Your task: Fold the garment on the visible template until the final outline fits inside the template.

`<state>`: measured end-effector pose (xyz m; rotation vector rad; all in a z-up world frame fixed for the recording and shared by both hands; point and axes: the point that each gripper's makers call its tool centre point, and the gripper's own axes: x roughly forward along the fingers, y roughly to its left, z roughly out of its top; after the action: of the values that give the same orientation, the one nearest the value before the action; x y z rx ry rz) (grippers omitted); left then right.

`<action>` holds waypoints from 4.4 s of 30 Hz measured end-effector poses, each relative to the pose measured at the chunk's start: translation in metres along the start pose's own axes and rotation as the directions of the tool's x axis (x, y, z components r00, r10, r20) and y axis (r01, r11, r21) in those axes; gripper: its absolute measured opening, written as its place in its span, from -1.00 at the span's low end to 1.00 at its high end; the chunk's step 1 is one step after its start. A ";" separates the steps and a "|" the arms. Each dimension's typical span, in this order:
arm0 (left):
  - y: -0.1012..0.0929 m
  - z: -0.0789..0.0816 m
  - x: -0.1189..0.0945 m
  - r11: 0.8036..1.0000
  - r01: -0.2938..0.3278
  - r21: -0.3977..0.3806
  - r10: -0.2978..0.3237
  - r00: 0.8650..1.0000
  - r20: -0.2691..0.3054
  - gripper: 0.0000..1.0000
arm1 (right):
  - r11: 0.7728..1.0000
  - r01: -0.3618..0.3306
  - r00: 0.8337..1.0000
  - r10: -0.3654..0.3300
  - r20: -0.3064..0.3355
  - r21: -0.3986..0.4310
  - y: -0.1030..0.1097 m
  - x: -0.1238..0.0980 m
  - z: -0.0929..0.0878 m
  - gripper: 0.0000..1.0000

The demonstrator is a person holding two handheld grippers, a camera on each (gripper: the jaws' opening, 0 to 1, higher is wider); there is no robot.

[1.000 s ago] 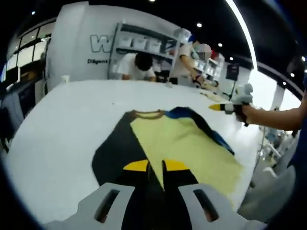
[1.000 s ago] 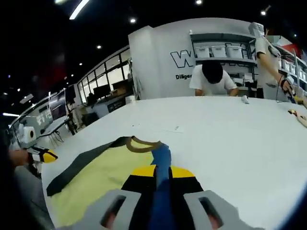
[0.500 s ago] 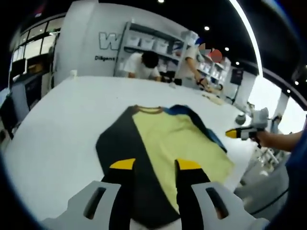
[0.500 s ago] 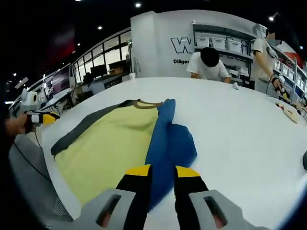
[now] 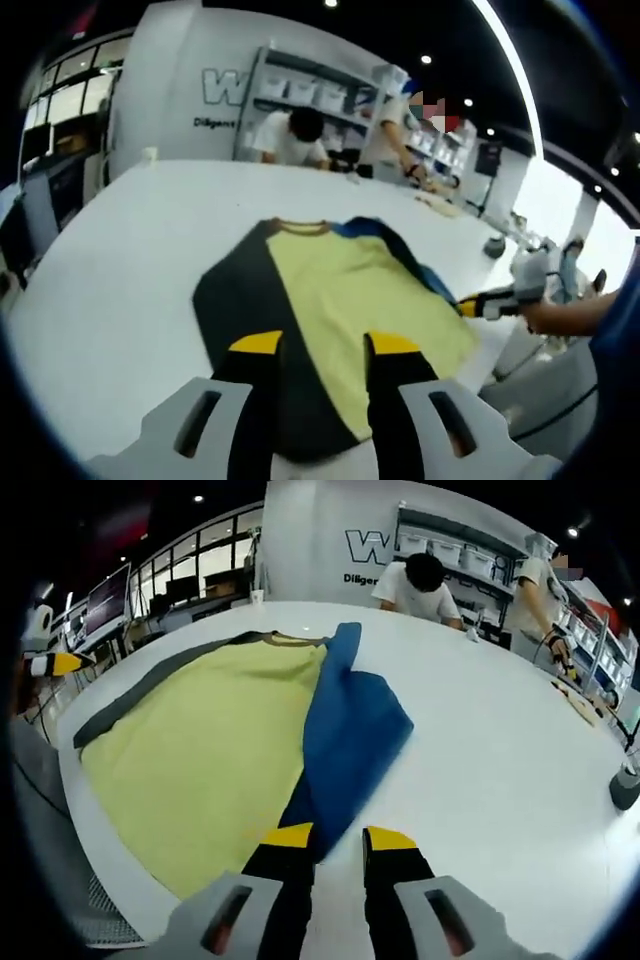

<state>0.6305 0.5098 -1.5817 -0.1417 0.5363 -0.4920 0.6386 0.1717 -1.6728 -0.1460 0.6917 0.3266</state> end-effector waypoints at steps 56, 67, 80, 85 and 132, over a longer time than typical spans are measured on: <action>0.006 0.010 -0.030 0.992 -0.125 -0.003 0.125 0.991 0.038 -0.50 | 0.906 0.120 0.987 -0.065 -0.148 0.405 -0.257 0.001 0.048 -0.87; -0.009 0.013 -0.019 0.994 -0.109 -0.005 0.109 0.993 0.034 -0.49 | 0.871 0.123 0.992 -0.121 -0.035 0.476 -0.272 -0.019 0.031 -0.60; -0.017 0.014 -0.020 0.996 -0.087 0.015 0.087 0.996 0.017 -0.49 | 0.840 0.103 0.983 -0.167 0.074 0.533 -0.242 0.003 0.029 -0.59; -0.017 0.012 -0.021 0.996 -0.084 0.024 0.083 0.996 0.017 -0.49 | 0.818 0.084 0.981 -0.169 0.098 0.569 -0.247 0.012 0.036 -1.00; -0.028 0.023 -0.021 0.996 -0.058 0.074 0.056 0.998 0.039 -0.50 | 0.383 0.055 0.998 -0.042 -0.042 0.922 -0.268 -0.006 0.008 -1.00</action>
<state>0.6150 0.4961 -1.5456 -0.0632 0.4837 -0.4526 0.7306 -0.0798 -1.6565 0.9467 0.7944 -0.1748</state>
